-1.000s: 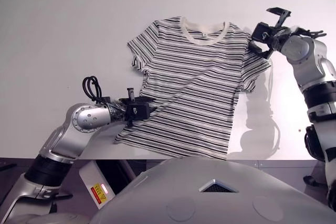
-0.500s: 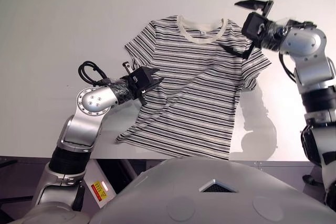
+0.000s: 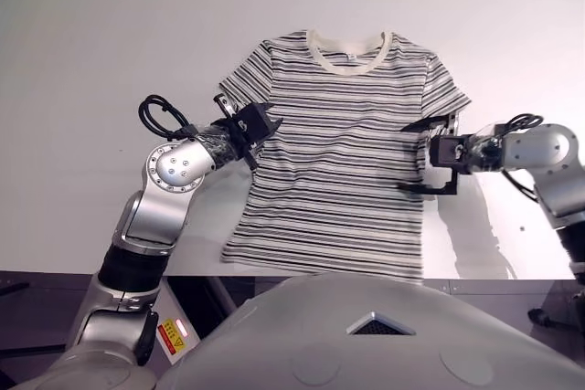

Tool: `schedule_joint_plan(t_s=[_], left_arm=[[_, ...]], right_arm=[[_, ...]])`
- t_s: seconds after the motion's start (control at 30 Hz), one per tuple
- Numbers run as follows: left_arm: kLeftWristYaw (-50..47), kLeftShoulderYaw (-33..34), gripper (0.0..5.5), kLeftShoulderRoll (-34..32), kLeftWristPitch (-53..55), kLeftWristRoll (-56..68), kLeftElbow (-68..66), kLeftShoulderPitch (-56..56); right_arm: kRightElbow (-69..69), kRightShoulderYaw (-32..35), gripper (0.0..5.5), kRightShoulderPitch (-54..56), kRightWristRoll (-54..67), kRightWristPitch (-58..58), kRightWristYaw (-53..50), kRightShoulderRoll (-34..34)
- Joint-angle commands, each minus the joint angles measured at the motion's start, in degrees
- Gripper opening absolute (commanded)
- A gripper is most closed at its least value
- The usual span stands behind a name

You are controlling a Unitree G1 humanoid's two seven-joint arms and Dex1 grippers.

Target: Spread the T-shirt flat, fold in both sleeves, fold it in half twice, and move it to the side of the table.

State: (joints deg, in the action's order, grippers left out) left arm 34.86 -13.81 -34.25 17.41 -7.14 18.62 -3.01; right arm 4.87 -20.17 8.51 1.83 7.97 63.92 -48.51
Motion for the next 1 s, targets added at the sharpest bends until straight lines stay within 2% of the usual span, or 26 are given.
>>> schedule_joint_plan(t_s=[0.03,0.17,0.23,0.3,0.4,0.5,0.7,0.8,0.87,1.0], left_arm=[[-2.5,-2.3,1.29,2.7,0.2,-3.0,-6.8,3.6],[-3.6,-3.6,1.29,4.1,0.2,-4.2,-6.9,2.0],[-4.0,-1.4,1.29,3.8,-0.2,-3.2,-5.5,0.8],[-5.1,6.2,1.29,7.0,0.6,4.4,2.2,0.9],[-8.6,18.6,1.29,10.3,6.4,14.6,10.6,3.9],[-9.3,23.2,1.29,8.5,15.9,17.0,3.7,3.4],[-8.3,28.9,1.29,13.8,31.9,29.2,-4.8,2.8],[-10.7,30.2,0.82,15.9,33.3,31.3,-7.0,4.4],[-12.3,29.6,0.82,16.2,33.0,30.5,-9.3,5.3],[-15.8,29.3,1.44,17.1,31.6,29.3,-14.2,7.9]], right_arm=[[7.2,-1.6,5.48,3.6,-5.1,2.9,3.8,-2.2],[2.6,0.1,5.48,5.1,0.3,1.1,7.6,-1.3],[-1.7,2.6,5.48,4.0,4.3,-1.5,7.9,-1.2],[-6.2,7.5,5.48,3.6,10.7,-7.4,6.2,-0.4],[-11.3,18.5,5.48,3.9,24.6,-22.5,-1.1,2.0],[-13.0,27.4,5.48,0.3,29.6,-29.8,-13.4,6.6],[-15.4,31.2,5.48,-2.6,27.2,-32.3,-30.1,15.2],[-14.1,33.9,5.5,-0.4,28.2,-32.7,-33.3,16.4],[-13.7,34.7,5.5,0.4,28.4,-32.9,-34.2,16.9],[-13.2,34.8,5.5,1.5,27.8,-33.1,-35.2,17.7]])
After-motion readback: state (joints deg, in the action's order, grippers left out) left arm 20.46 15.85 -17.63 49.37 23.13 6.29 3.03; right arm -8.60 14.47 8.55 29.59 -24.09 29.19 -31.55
